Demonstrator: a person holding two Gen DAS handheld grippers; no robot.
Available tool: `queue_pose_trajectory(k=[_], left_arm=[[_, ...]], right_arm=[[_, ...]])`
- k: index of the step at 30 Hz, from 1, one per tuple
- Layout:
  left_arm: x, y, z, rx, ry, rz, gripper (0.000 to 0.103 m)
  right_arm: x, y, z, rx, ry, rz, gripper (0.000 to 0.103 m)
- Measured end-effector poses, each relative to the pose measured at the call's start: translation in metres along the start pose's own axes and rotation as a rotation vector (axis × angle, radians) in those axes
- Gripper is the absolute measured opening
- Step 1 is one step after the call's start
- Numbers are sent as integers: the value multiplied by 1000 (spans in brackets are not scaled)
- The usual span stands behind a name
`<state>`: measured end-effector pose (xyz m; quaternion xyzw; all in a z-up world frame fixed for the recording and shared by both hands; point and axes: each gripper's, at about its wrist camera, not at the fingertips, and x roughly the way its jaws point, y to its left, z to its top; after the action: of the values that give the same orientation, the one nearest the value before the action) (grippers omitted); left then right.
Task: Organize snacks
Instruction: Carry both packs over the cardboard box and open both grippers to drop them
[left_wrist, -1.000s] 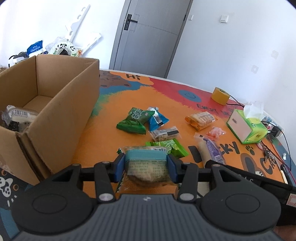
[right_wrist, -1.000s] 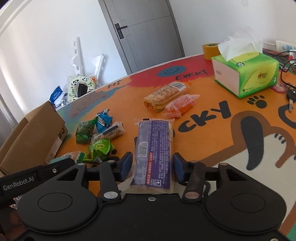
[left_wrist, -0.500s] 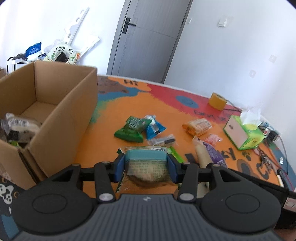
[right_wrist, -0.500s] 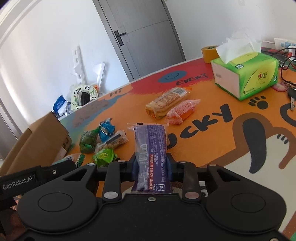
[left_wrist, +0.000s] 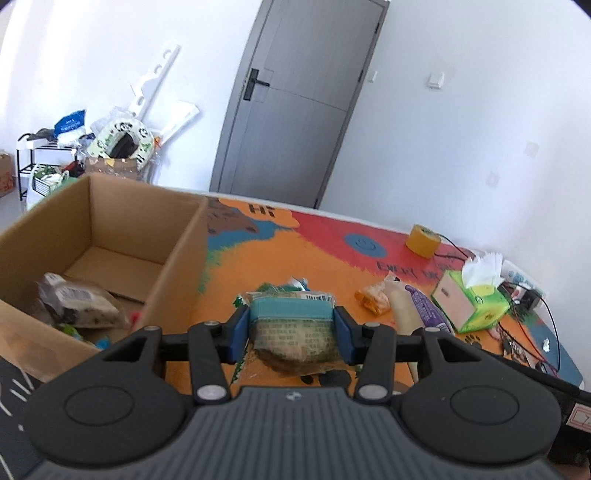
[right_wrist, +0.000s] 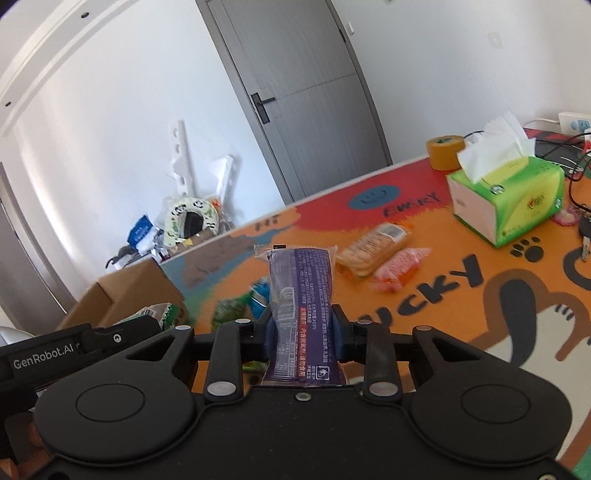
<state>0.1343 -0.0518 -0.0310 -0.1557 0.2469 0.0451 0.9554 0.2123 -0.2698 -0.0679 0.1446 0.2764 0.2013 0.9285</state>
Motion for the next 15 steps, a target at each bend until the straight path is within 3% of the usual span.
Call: queue_pose_trajectory(k=[15], left_arm=[[-35,43,28,-17,-86,61,47]], right_arm=[[5,63,10,-53,-26,103,29]])
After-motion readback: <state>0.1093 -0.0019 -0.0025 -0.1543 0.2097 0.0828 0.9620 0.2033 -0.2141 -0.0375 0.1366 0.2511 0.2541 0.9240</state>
